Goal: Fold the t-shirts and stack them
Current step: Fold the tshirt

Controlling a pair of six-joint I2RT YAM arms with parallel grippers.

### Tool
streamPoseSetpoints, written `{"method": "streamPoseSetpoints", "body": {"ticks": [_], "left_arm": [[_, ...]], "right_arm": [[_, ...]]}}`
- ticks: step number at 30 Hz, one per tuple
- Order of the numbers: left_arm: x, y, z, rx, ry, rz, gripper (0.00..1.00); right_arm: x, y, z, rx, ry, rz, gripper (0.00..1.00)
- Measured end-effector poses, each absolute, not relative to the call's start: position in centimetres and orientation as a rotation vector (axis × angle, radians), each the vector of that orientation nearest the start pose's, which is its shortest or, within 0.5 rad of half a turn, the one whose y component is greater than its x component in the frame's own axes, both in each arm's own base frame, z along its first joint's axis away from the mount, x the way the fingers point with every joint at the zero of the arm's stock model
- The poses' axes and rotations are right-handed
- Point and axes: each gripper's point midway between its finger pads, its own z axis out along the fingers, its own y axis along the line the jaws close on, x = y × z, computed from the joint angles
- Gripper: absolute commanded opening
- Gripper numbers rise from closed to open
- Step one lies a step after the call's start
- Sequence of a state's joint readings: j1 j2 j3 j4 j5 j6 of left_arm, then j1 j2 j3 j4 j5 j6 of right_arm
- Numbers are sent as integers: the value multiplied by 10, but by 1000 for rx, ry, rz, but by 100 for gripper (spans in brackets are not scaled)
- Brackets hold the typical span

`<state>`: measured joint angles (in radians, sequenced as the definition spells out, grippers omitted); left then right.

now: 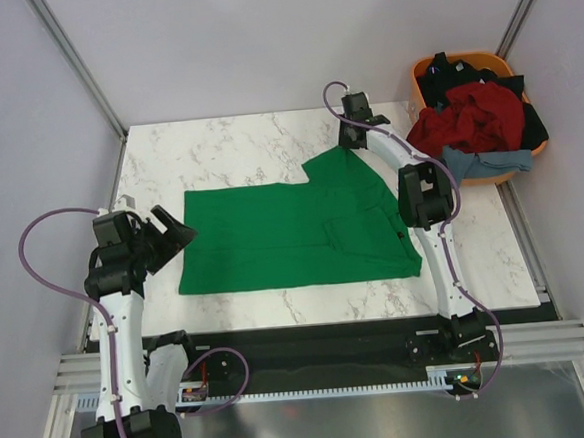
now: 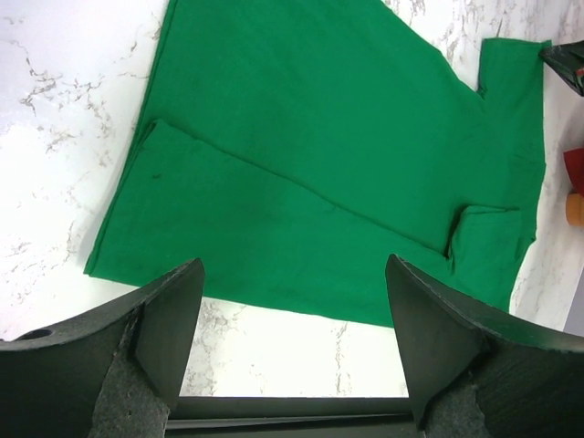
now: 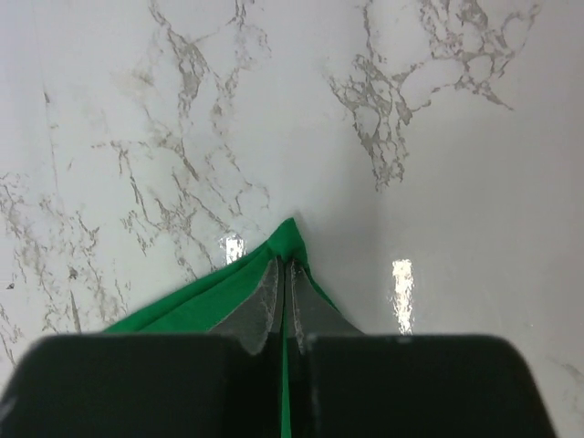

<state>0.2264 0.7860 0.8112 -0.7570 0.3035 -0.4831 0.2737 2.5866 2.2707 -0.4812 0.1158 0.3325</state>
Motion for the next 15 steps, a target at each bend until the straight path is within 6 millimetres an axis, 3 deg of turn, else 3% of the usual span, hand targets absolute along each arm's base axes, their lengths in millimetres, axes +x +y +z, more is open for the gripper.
{"method": "streamPoseSetpoints", "body": {"ticks": [5,8,12,15], "left_arm": [[244,-10,172,-687,2238,-438,89],[258,-1,160,-724,2270,-393,86],[294,21,150,-776,2294,-300,70],[333,32,147,-785,2302,-284,67]], "right_arm": [[619,170,28,131,2354,189,0],[606,171,29,125,2379,204,0],[571,173,31,112,2441,245,0],[544,177,39,96,2476,299,0]]}}
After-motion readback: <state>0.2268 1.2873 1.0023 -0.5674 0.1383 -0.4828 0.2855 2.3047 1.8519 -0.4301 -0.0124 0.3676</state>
